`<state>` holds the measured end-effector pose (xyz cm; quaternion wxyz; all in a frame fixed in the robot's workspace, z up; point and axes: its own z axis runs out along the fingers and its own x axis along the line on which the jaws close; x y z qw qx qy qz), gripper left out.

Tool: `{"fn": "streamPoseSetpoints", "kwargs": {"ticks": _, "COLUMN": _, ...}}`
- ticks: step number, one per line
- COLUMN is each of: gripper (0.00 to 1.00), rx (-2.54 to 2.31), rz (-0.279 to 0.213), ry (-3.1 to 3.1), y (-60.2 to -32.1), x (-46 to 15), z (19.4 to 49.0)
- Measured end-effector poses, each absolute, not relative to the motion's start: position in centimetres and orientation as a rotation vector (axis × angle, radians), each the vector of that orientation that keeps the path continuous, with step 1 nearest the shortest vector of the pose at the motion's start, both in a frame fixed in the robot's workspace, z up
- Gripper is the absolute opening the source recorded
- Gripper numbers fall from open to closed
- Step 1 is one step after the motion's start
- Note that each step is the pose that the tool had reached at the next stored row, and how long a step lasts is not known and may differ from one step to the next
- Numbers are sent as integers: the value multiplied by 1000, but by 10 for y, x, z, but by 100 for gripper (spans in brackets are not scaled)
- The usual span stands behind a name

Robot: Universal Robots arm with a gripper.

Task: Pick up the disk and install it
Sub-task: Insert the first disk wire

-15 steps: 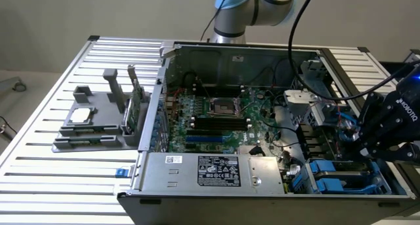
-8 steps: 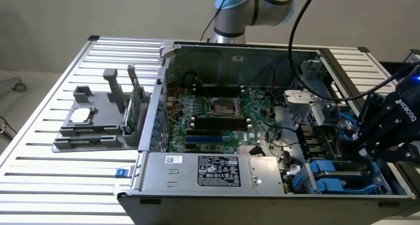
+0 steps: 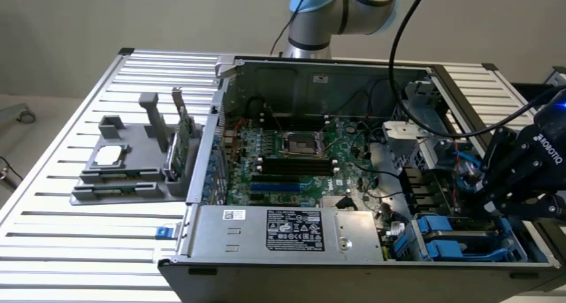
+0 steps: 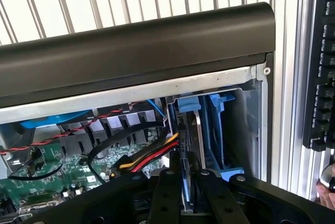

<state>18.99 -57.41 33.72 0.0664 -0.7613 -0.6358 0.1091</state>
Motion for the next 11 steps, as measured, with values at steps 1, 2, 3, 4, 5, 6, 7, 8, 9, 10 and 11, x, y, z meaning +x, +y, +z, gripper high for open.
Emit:
{"fn": "streamPoseSetpoints", "kwargs": {"ticks": 1, "gripper": 16, "rx": -2296, "rz": 331, "ry": -1917, "y": -574, "x": 190, "z": 337}}
{"fn": "streamPoseSetpoints", "kwargs": {"ticks": 2, "gripper": 16, "rx": -2297, "rz": 331, "ry": -1918, "y": -574, "x": 190, "z": 337}}
{"fn": "streamPoseSetpoints", "kwargs": {"ticks": 3, "gripper": 16, "rx": -2297, "rz": 332, "ry": -1918, "y": -574, "x": 190, "z": 337}}
{"fn": "streamPoseSetpoints", "kwargs": {"ticks": 4, "gripper": 16, "rx": -2297, "rz": 332, "ry": -1918, "y": -574, "x": 190, "z": 337}}
{"fn": "streamPoseSetpoints", "kwargs": {"ticks": 5, "gripper": 16, "rx": -2297, "rz": 333, "ry": -1918, "y": -573, "x": 190, "z": 337}}
{"fn": "streamPoseSetpoints", "kwargs": {"ticks": 6, "gripper": 16, "rx": -2297, "rz": 333, "ry": -1918, "y": -573, "x": 190, "z": 337}}
{"fn": "streamPoseSetpoints", "kwargs": {"ticks": 7, "gripper": 16, "rx": -2297, "rz": 333, "ry": -1918, "y": -573, "x": 190, "z": 337}}
{"fn": "streamPoseSetpoints", "kwargs": {"ticks": 8, "gripper": 16, "rx": -2297, "rz": 333, "ry": -1918, "y": -573, "x": 190, "z": 337}}
{"fn": "streamPoseSetpoints", "kwargs": {"ticks": 9, "gripper": 16, "rx": -2297, "rz": 334, "ry": -1919, "y": -573, "x": 190, "z": 337}}
{"fn": "streamPoseSetpoints", "kwargs": {"ticks": 10, "gripper": 16, "rx": -2296, "rz": 334, "ry": -1920, "y": -572, "x": 190, "z": 337}}
{"fn": "streamPoseSetpoints", "kwargs": {"ticks": 11, "gripper": 16, "rx": -2296, "rz": 334, "ry": -1922, "y": -572, "x": 190, "z": 337}}
